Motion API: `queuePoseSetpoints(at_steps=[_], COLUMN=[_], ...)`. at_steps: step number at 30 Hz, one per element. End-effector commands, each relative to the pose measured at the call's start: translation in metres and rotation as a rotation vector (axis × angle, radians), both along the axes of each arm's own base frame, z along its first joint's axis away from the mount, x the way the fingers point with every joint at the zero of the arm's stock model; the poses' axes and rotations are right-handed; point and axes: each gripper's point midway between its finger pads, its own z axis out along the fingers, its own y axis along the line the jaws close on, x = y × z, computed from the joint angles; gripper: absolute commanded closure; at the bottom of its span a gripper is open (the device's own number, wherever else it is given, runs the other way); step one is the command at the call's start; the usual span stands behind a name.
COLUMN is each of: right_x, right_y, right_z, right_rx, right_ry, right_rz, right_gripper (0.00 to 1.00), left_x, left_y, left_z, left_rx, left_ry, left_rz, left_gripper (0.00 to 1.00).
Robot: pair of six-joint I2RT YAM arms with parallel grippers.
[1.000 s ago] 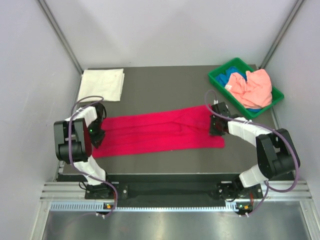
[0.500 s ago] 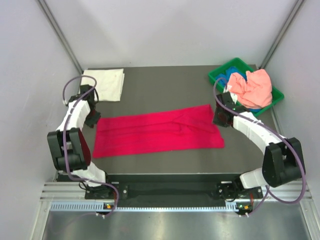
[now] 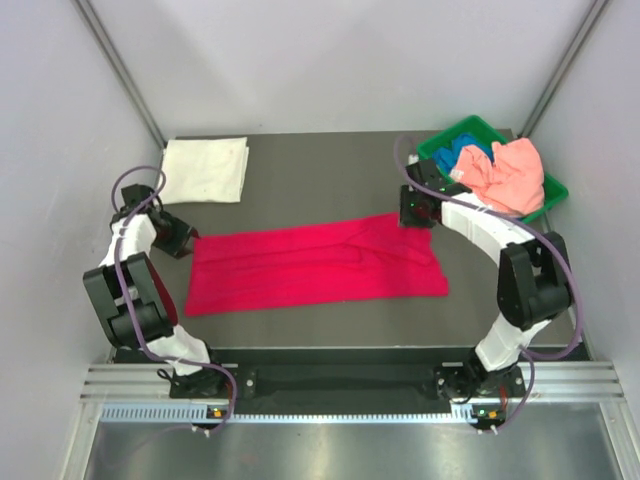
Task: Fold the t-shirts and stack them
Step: Fold the tshirt
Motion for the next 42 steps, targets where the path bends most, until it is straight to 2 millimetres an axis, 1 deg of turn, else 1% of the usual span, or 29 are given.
queuePoseSetpoints(at_steps=[1, 3, 4, 5, 6, 7, 8, 9, 12, 14, 15, 16, 19, 20, 22, 25, 26, 28, 29, 31, 33, 35, 37, 39, 42], right_x=[0.002, 0.006, 0.006, 0.006, 0.004, 0.004, 0.003, 0.004, 0.015, 0.017, 0.017, 0.020, 0.023, 0.017, 0.014, 0.001, -0.003, -0.014, -0.016, -0.018, -0.021, -0.021, -0.022, -0.022, -0.021], right_y=[0.064, 0.067, 0.073, 0.075, 0.078, 0.084, 0.083, 0.082, 0.078, 0.078, 0.077, 0.079, 0.071, 0.067, 0.060, 0.058, 0.058, 0.060, 0.059, 0.061, 0.060, 0.058, 0.058, 0.059, 0.059], right_z=[0.008, 0.004, 0.006, 0.004, -0.004, -0.003, -0.008, -0.017, -0.025, -0.027, -0.031, -0.030, -0.039, -0.047, -0.051, -0.051, -0.046, -0.046, -0.047, -0.046, -0.050, -0.055, -0.057, -0.057, -0.056], right_rx=[0.067, 0.065, 0.079, 0.082, 0.087, 0.091, 0.078, 0.066, 0.017, 0.012, 0.007, -0.001, -0.048, -0.057, -0.080, -0.061, -0.049, -0.012, -0.003, 0.031, 0.049, 0.049, 0.052, 0.056, 0.054], right_ry=[-0.076, -0.090, -0.096, -0.093, -0.071, -0.079, -0.061, -0.042, -0.047, -0.044, -0.033, -0.042, -0.016, 0.025, 0.052, 0.078, 0.079, 0.106, 0.118, 0.131, 0.153, 0.166, 0.171, 0.167, 0.164], right_rz=[0.469, 0.528, 0.576, 0.619, 0.658, 0.718, 0.729, 0.743, 0.782, 0.801, 0.808, 0.828, 0.833, 0.834, 0.824, 0.833, 0.838, 0.869, 0.874, 0.894, 0.897, 0.893, 0.895, 0.900, 0.900], right_gripper=[0.59, 0.55, 0.55, 0.54, 0.53, 0.52, 0.52, 0.51, 0.51, 0.51, 0.51, 0.51, 0.51, 0.51, 0.51, 0.51, 0.51, 0.50, 0.50, 0.50, 0.50, 0.50, 0.50, 0.52, 0.54], left_x=[0.010, 0.008, 0.007, 0.006, 0.004, 0.003, 0.000, -0.001, -0.008, -0.011, -0.013, -0.014, -0.018, -0.020, -0.023, -0.024, -0.024, -0.029, -0.030, -0.030, -0.028, -0.022, -0.016, -0.007, -0.005], left_y=[-0.013, -0.012, -0.011, -0.007, -0.004, 0.000, 0.004, 0.008, 0.014, 0.017, 0.017, 0.018, 0.020, 0.021, 0.022, 0.029, 0.030, 0.039, 0.043, 0.043, 0.041, 0.034, 0.028, 0.024, 0.021], left_z=[-0.004, -0.014, -0.017, -0.020, -0.023, -0.024, -0.027, -0.029, -0.034, -0.038, -0.040, -0.042, -0.049, -0.051, -0.054, -0.053, -0.053, -0.054, -0.054, -0.055, -0.056, -0.057, -0.057, -0.056, -0.057], left_rx=[-0.064, -0.072, -0.068, -0.061, -0.043, -0.032, -0.025, 0.000, 0.007, 0.004, 0.004, 0.006, 0.005, 0.011, 0.018, 0.049, 0.058, 0.105, 0.129, 0.132, 0.116, 0.079, 0.041, 0.017, -0.010], left_ry=[-0.057, -0.042, -0.036, -0.030, -0.021, -0.015, -0.004, 0.002, 0.021, 0.028, 0.036, 0.042, 0.065, 0.073, 0.089, 0.096, 0.100, 0.127, 0.139, 0.136, 0.126, 0.091, 0.062, 0.018, 0.012], left_rz=[-0.039, -0.040, -0.039, -0.033, -0.037, -0.035, -0.032, -0.041, -0.044, -0.040, -0.040, -0.042, -0.041, -0.038, -0.031, -0.012, -0.008, 0.007, 0.014, 0.008, 0.008, -0.004, -0.007, -0.005, 0.008], left_gripper=[0.52, 0.52, 0.52, 0.52, 0.52, 0.53, 0.53, 0.53, 0.54, 0.54, 0.54, 0.54, 0.55, 0.55, 0.56, 0.57, 0.58, 0.58, 0.58, 0.57, 0.57, 0.57, 0.57, 0.57, 0.57])
